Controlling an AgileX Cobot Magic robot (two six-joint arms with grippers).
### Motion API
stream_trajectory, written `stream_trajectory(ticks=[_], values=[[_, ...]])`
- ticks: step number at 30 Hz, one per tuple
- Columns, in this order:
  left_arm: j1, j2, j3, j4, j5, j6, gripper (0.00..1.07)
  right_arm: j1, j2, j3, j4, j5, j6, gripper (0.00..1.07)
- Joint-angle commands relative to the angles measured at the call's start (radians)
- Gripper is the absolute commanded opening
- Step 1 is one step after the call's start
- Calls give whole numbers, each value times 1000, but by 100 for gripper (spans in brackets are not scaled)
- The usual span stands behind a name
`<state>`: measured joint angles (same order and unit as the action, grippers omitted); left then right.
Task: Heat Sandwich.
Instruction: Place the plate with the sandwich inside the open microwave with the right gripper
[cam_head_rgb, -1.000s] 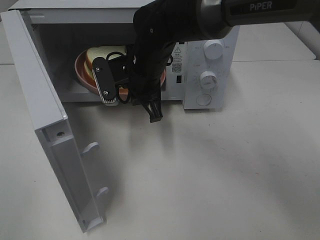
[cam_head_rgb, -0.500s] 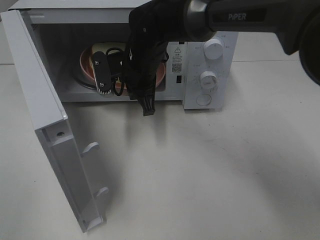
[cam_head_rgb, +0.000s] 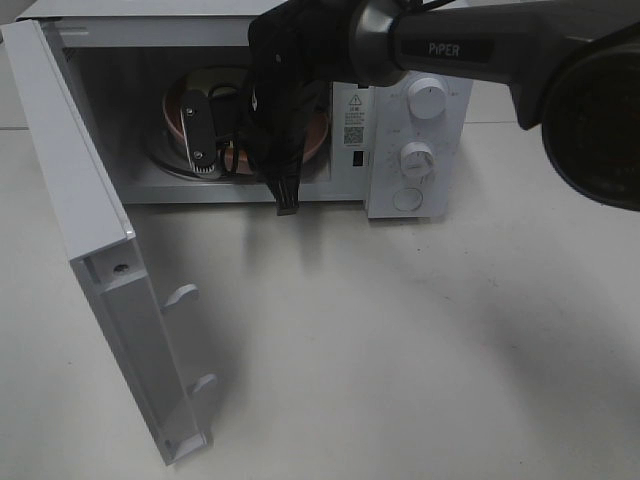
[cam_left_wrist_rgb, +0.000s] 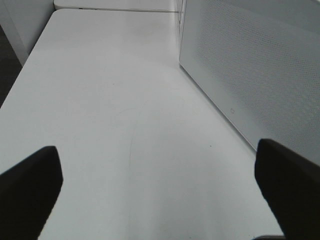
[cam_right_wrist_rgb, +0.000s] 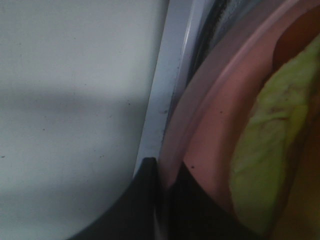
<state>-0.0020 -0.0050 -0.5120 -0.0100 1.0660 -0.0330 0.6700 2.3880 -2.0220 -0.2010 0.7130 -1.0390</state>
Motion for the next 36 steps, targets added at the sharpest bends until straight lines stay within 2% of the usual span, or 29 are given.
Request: stream_trajectory(ticks=[1, 14, 21, 25, 27, 28, 31, 33, 34, 36], values=[[1, -16, -5, 3, 4, -5, 102, -8, 18, -33, -20, -8, 19, 1], [1, -16, -5, 3, 4, -5, 102, -8, 39, -57, -43, -12, 68, 1], [1, -16, -5, 3, 4, -5, 102, -8, 34, -57, -43, -13, 134, 6], [1, -16, -5, 3, 4, -5, 102, -8, 31, -57, -41, -12, 139, 14], [1, -16, -5, 3, 4, -5, 102, -8, 31, -57, -38, -8, 140, 22], [1, -16, -5, 3, 4, -5, 102, -8, 31, -57, -38, -8, 140, 22], [1, -16, -5, 3, 4, -5, 102, -8, 19, -38, -34, -5, 144, 36], [1, -16, -5, 3, 4, -5, 102, -8, 13, -29, -34, -5, 144, 39], [1, -16, -5, 3, 4, -5, 102, -8, -1, -6, -34, -6, 144, 45], [1, -16, -5, 3, 4, -5, 102, -8, -16, 16, -34, -8, 144, 49]])
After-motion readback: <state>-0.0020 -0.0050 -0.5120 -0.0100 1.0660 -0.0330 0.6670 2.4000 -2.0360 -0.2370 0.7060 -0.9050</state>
